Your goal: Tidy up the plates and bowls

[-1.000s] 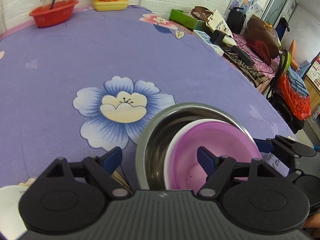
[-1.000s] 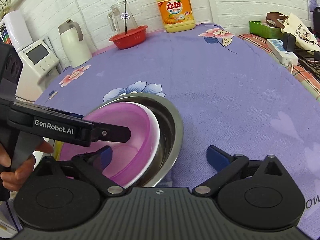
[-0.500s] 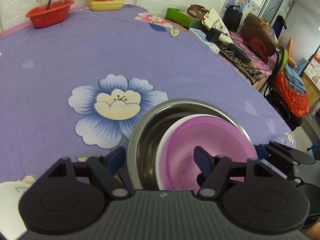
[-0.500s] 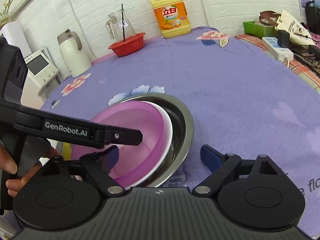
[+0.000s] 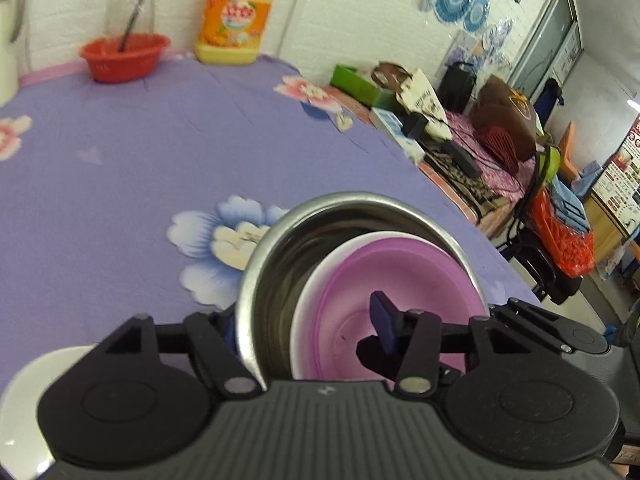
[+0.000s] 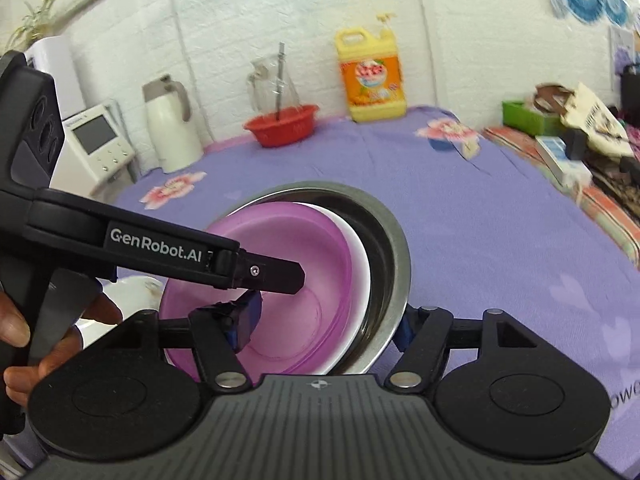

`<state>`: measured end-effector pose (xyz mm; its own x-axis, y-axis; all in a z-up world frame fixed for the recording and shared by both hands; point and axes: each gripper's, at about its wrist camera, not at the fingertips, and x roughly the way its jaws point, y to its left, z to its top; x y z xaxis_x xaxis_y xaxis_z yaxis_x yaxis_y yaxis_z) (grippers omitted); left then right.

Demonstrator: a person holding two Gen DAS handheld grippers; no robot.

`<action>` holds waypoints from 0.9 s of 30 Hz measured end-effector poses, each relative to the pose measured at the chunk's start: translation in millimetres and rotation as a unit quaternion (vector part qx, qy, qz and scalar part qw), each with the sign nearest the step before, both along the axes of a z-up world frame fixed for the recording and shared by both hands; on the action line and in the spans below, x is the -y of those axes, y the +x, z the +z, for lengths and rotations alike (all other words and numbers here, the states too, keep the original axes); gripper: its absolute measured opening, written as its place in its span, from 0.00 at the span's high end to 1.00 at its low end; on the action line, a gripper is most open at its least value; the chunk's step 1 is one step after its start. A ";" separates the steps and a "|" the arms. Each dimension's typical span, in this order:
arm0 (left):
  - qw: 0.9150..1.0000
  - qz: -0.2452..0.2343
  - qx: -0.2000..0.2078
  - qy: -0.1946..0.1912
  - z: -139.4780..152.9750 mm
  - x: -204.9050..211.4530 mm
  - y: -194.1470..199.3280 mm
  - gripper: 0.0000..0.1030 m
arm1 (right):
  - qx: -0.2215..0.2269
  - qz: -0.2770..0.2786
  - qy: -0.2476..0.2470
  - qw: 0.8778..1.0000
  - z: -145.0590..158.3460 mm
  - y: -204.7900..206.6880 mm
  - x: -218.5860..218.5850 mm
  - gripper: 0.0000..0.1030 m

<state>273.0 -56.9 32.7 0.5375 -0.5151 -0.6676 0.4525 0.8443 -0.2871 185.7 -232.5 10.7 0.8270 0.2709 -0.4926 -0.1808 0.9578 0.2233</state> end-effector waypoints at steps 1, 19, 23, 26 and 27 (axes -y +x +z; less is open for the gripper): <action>1.000 0.010 0.008 0.006 5.0 -10.9 -4.9 0.50 | 0.006 0.010 0.001 1.000 2.7 -0.7 -6.2 0.00; 0.992 0.126 -0.022 0.008 -32.0 -145.3 -49.2 0.48 | -0.045 0.156 -0.003 0.987 -18.2 2.5 -133.2 0.00; 0.993 0.121 -0.014 0.001 -34.2 -148.1 -51.5 0.47 | -0.046 0.151 -0.012 0.987 -18.4 2.0 -137.8 0.00; 0.993 0.114 -0.009 -0.005 -35.4 -150.2 -53.5 0.42 | -0.045 0.154 -0.013 0.987 -18.8 3.9 -138.9 0.00; 0.994 0.113 -0.007 -0.007 -35.7 -150.3 -54.5 0.37 | -0.046 0.154 -0.011 0.987 -19.1 4.7 -138.4 0.00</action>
